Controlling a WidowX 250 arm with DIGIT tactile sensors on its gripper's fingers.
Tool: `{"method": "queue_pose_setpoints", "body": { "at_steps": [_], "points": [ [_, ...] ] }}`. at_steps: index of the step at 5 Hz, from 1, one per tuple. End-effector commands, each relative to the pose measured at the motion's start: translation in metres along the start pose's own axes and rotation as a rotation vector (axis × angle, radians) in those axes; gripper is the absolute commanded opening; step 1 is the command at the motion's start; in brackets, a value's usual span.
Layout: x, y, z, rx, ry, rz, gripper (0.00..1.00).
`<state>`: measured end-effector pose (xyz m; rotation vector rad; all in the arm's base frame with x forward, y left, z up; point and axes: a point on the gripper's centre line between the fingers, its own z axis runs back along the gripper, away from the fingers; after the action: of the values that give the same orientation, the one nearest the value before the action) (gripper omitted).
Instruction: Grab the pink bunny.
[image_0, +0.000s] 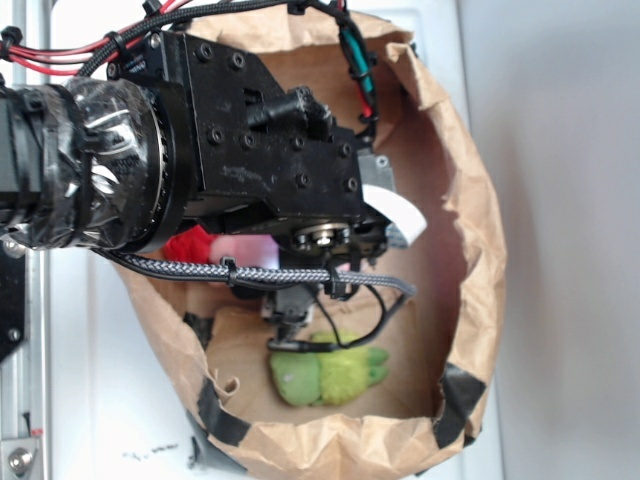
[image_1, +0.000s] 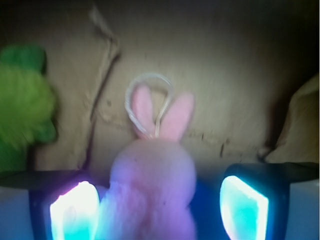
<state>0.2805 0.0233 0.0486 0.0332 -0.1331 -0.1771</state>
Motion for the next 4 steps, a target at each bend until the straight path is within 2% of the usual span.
{"method": "queue_pose_setpoints", "body": {
  "at_steps": [1, 2, 4],
  "points": [
    [-0.0015, -0.0023, 0.0058, 0.042, -0.019, -0.014, 1.0],
    [0.0001, -0.001, 0.0076, 0.05, -0.023, 0.013, 0.0],
    [0.0027, 0.0027, 0.0139, 0.039, -0.032, 0.025, 0.0]
  ]
}}
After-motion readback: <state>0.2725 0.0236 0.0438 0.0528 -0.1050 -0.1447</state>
